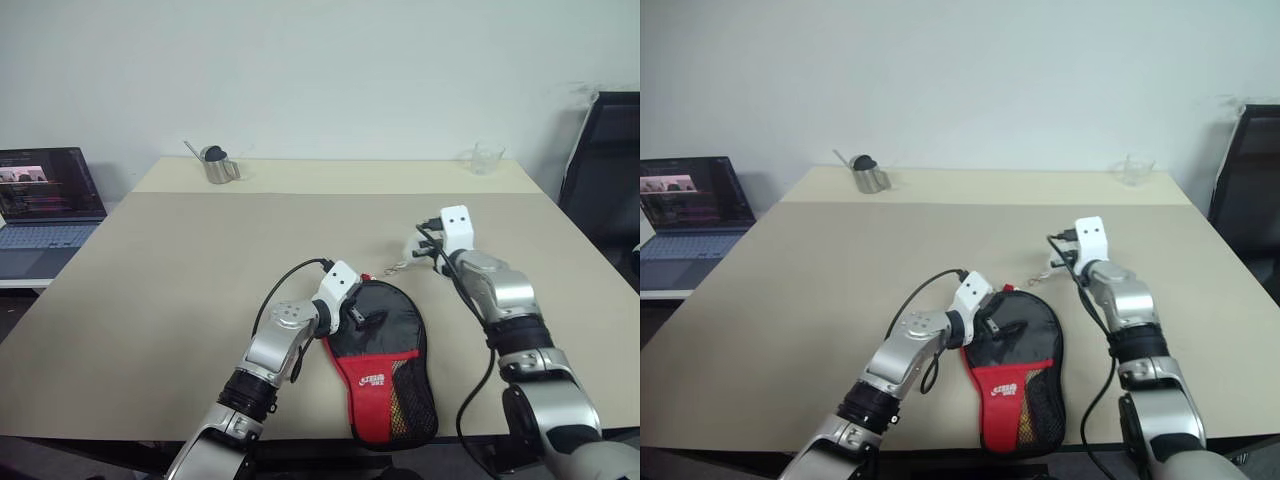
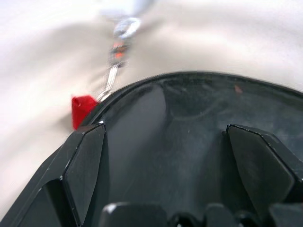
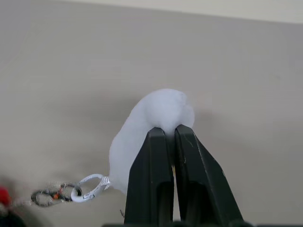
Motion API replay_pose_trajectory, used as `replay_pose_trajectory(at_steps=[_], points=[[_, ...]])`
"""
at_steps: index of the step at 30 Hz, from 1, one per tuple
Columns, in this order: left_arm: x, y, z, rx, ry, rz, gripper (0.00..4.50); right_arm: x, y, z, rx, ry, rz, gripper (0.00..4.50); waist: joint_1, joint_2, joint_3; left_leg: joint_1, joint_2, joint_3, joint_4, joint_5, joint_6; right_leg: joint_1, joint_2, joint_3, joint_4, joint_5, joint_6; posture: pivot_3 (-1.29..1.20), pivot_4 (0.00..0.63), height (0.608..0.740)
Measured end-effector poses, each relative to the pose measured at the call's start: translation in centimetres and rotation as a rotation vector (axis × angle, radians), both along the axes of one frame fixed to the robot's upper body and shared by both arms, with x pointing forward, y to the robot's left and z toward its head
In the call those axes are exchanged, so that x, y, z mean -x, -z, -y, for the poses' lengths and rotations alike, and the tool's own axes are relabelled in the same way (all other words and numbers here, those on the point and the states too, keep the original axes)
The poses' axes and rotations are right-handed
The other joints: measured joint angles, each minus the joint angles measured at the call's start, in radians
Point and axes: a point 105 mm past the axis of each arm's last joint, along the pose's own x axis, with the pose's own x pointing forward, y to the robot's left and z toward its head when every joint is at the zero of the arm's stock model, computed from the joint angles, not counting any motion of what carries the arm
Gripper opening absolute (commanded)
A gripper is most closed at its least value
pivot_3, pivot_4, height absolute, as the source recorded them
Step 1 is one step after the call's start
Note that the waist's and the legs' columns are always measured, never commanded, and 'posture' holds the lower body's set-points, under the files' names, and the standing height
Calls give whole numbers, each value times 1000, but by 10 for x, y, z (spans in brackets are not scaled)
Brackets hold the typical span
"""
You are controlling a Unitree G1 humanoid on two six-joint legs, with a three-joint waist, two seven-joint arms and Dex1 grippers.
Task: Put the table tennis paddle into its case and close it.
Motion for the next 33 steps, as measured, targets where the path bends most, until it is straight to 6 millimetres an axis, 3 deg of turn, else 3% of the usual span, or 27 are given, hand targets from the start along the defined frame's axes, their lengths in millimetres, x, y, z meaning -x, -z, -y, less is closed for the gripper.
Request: replay_pose_trajectory(at_steps=[14,19,24,26,28,33], points=[[0,0,-1,-6,7,-3,4500,41,-2,43,101,-40,-58,49,0,1,-1,-1,-1,0,0,0,0,0,0,-1,-1,0,0,0,150,740],[0,1,-4,-14,9,-4,4500,75,3,55,169,-157,-99,49,2,1,-1,-1,-1,-1,0,0,0,0,0,-2,-2,0,0,0,150,740],[-1,1,-4,-19,17,-12,4500,115,12,52,229,-365,-162,49,1,1,-1,-1,-1,-3,0,0,0,1,1,-4,-3,0,0,0,150,740],[-2,2,-5,-22,16,-13,4500,121,11,46,232,-426,-153,49,0,1,-1,0,-2,-4,0,0,0,1,1,-4,-3,0,1,0,150,740],[-1,2,-2,-23,28,-15,4500,146,16,39,250,-559,-173,49,5,1,-1,0,-2,-7,0,0,0,4,2,-8,-7,0,0,0,150,740],[-1,3,-2,-27,31,-21,4500,172,17,35,253,-696,-191,49,4,1,-1,1,-2,-8,0,-1,0,8,2,-8,-11,0,1,0,150,740]])
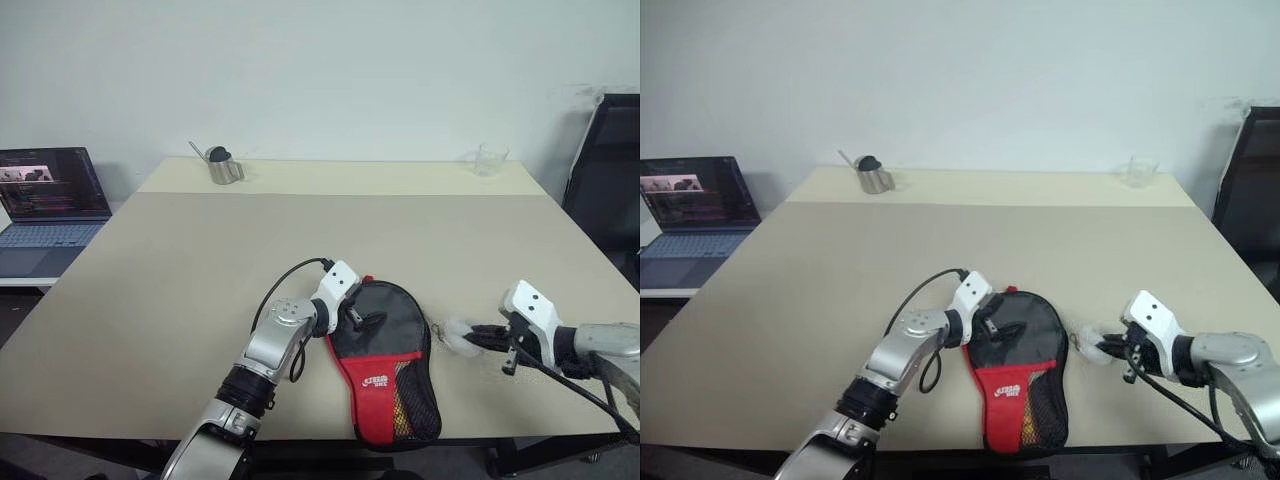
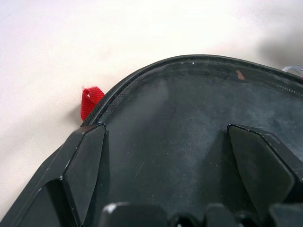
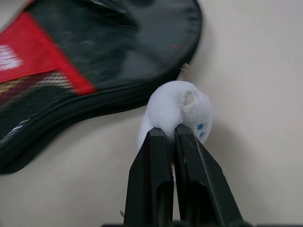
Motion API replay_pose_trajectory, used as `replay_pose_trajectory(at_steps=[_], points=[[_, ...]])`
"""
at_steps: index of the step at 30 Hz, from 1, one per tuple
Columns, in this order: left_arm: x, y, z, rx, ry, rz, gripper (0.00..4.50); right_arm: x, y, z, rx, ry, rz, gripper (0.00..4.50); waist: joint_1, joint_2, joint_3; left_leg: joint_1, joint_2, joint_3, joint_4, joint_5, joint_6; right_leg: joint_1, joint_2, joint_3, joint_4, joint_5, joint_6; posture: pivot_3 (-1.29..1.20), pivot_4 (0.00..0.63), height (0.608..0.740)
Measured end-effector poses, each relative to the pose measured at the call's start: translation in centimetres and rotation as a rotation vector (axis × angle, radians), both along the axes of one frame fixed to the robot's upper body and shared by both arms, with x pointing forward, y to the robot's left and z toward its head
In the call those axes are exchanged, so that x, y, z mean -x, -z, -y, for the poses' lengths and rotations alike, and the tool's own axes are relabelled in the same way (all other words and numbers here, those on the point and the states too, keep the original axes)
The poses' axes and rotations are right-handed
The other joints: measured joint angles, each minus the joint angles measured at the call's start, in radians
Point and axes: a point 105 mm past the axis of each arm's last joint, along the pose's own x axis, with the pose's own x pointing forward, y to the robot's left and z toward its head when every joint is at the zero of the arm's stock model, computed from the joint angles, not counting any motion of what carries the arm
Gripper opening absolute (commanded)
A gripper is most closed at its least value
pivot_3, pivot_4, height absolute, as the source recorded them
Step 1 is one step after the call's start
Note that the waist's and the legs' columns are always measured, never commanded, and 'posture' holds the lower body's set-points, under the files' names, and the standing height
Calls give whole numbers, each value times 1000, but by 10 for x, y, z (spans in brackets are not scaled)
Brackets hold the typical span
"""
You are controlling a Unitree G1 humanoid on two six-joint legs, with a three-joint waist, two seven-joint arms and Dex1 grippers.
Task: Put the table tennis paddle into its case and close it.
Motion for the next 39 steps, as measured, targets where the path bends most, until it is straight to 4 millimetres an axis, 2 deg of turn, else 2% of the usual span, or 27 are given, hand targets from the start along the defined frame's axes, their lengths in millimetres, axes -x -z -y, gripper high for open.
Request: replay_pose_trajectory(at_steps=[4,22,34,39], points=[[0,1,1,-6,8,-2,4500,20,8,-1,19,-85,-51,49,0,0,0,1,0,-7,-1,0,0,5,0,-1,-6,0,0,0,150,740],[1,1,4,-25,42,-9,4500,73,31,-13,-18,-358,-134,49,2,0,0,1,-2,-15,-1,0,0,7,0,-3,-7,0,0,0,150,740],[3,1,2,-39,64,-8,4500,102,26,-35,-41,-541,-202,49,6,0,0,1,-1,-16,-2,-1,-1,7,0,-4,-7,-1,-1,0,150,740],[4,0,0,-50,81,-4,4500,123,25,-47,-61,-617,-266,49,6,0,0,1,-1,-16,-2,-1,-2,7,1,-4,-7,-1,-1,0,150,740]])
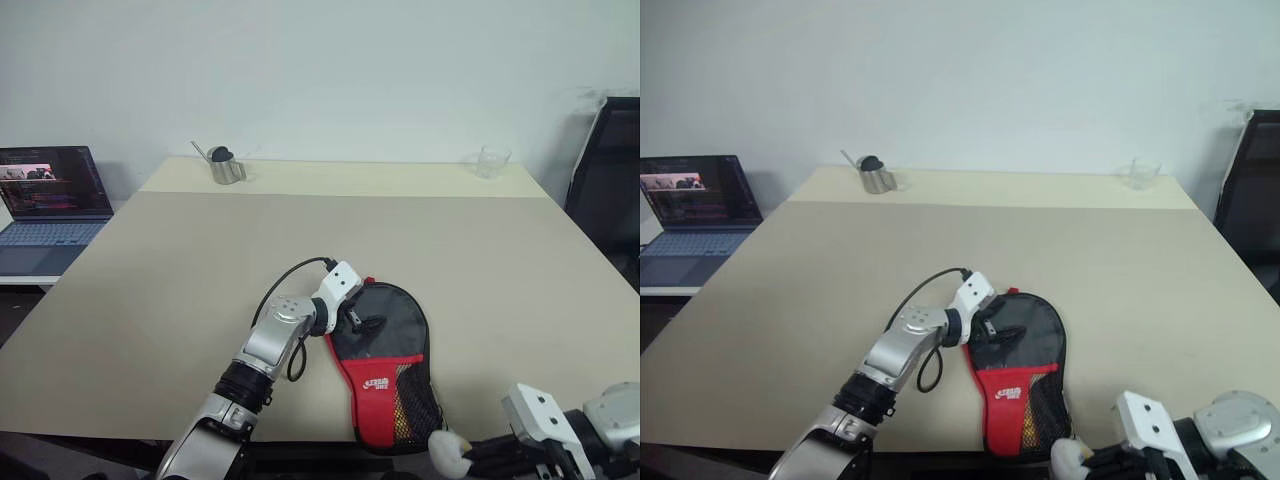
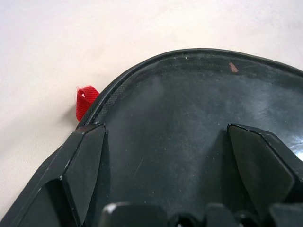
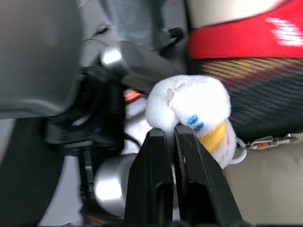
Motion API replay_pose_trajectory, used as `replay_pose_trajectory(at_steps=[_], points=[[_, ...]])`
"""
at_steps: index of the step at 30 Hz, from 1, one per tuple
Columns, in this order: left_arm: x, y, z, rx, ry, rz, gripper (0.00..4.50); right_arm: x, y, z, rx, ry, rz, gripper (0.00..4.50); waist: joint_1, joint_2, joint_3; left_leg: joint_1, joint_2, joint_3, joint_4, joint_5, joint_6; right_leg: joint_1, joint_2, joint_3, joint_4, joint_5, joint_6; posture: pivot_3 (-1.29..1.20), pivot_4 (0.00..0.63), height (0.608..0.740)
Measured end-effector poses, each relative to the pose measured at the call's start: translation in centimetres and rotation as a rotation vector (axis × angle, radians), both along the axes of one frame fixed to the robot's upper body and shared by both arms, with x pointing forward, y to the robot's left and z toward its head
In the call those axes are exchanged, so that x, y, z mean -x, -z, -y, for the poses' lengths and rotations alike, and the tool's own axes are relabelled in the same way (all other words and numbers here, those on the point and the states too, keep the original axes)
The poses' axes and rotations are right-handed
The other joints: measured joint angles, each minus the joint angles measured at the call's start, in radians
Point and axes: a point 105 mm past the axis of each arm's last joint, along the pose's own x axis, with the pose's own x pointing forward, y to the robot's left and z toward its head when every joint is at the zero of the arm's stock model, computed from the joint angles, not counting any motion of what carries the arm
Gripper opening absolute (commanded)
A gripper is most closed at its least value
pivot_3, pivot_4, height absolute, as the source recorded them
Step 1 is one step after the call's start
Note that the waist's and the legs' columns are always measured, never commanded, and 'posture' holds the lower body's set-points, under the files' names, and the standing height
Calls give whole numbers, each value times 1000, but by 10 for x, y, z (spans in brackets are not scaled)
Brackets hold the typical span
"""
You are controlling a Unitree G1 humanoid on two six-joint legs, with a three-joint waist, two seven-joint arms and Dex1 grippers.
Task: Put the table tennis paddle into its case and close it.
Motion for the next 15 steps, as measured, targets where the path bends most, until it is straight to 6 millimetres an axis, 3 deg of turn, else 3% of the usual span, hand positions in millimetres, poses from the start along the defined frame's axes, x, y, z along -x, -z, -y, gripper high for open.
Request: replay_pose_trajectory(at_steps=[9,15], points=[[2,0,-4,-22,21,-1,4500,27,2,-6,10,-106,-93,49,0,-1,-1,0,0,0,0,0,0,0,0,0,0,0,0,0,150,740],[3,-1,-6,-36,22,0,4500,30,3,-10,-23,-136,-82,49,0,-2,-1,0,0,-1,0,0,0,0,0,-1,0,0,0,0,150,740]])
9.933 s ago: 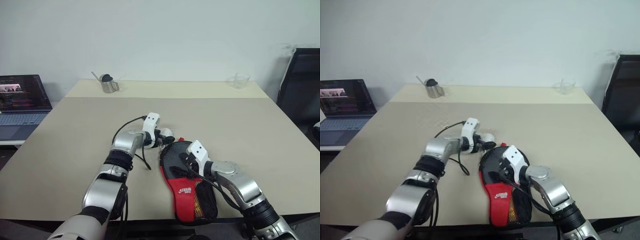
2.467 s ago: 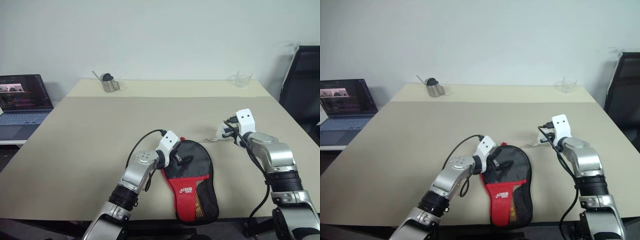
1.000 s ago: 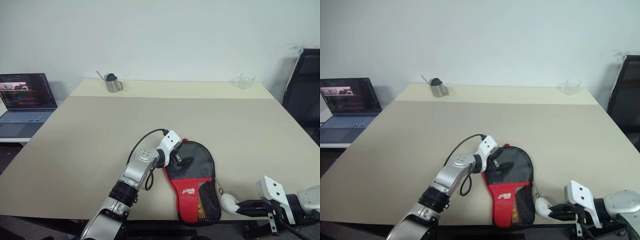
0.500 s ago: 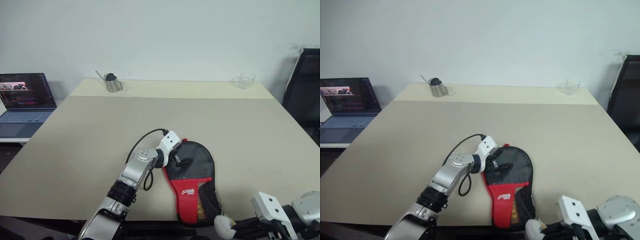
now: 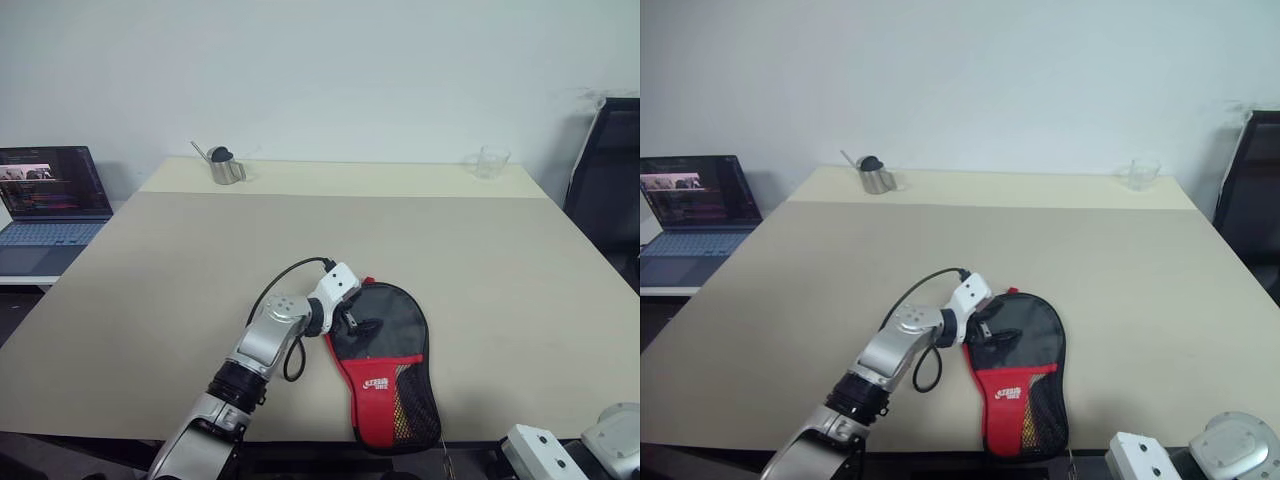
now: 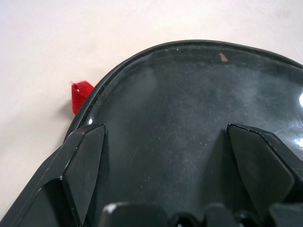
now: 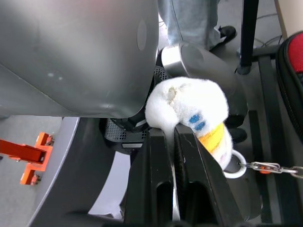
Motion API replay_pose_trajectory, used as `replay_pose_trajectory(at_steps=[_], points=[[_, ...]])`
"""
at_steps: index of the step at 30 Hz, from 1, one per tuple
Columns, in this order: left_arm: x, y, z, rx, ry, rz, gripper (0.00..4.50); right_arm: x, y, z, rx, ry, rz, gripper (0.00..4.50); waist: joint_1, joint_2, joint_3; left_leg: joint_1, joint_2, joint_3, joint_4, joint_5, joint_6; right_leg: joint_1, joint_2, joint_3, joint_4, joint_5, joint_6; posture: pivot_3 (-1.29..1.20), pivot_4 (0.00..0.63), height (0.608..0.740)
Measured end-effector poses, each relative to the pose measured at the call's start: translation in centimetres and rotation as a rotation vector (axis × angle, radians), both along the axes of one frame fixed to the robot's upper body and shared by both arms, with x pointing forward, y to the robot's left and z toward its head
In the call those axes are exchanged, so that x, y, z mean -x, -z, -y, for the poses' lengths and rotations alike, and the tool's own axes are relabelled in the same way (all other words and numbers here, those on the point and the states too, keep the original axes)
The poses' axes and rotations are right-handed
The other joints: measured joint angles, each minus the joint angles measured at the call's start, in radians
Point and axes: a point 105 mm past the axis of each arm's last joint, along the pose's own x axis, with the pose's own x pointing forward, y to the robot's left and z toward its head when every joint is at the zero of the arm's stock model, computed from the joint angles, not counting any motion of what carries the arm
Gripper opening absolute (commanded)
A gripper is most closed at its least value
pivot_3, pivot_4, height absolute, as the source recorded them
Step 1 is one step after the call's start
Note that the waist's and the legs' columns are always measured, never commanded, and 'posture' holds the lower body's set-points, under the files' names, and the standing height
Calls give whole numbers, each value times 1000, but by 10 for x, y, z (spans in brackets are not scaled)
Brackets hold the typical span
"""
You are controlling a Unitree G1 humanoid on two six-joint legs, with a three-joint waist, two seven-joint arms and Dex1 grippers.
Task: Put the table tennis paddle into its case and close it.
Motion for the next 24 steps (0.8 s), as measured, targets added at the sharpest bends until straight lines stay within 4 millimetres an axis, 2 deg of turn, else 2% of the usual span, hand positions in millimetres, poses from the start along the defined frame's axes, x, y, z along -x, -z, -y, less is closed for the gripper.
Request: replay_pose_trajectory(at_steps=[8,11,14,18,22,24], points=[[1,0,-2,-6,-1,2,4500,-1,1,-2,-8,-4,3,49,0,0,0,0,0,0,0,0,0,0,0,0,0,0,0,0,150,740],[0,0,-2,-6,-2,2,4500,2,4,-2,12,-6,-33,676,0,0,0,0,0,0,0,0,0,0,0,0,0,0,0,0,150,740],[0,0,-2,-7,-3,0,4500,7,8,2,60,0,-104,1686,0,0,0,0,0,1,0,0,0,0,0,1,0,0,0,0,150,740],[0,1,-2,-8,-5,-2,4500,10,2,2,60,0,-134,3046,0,0,0,1,0,0,1,0,0,1,0,1,1,0,0,0,150,740],[0,-1,-1,2,-5,-16,4500,-14,-7,19,117,65,-40,4458,0,-2,0,3,0,1,2,0,0,2,0,1,1,0,0,0,150,740],[3,-3,-2,4,21,-31,4500,-40,-15,26,114,138,54,4485,-2,-3,1,3,0,1,2,0,0,3,0,1,1,-1,-1,0,150,740]])
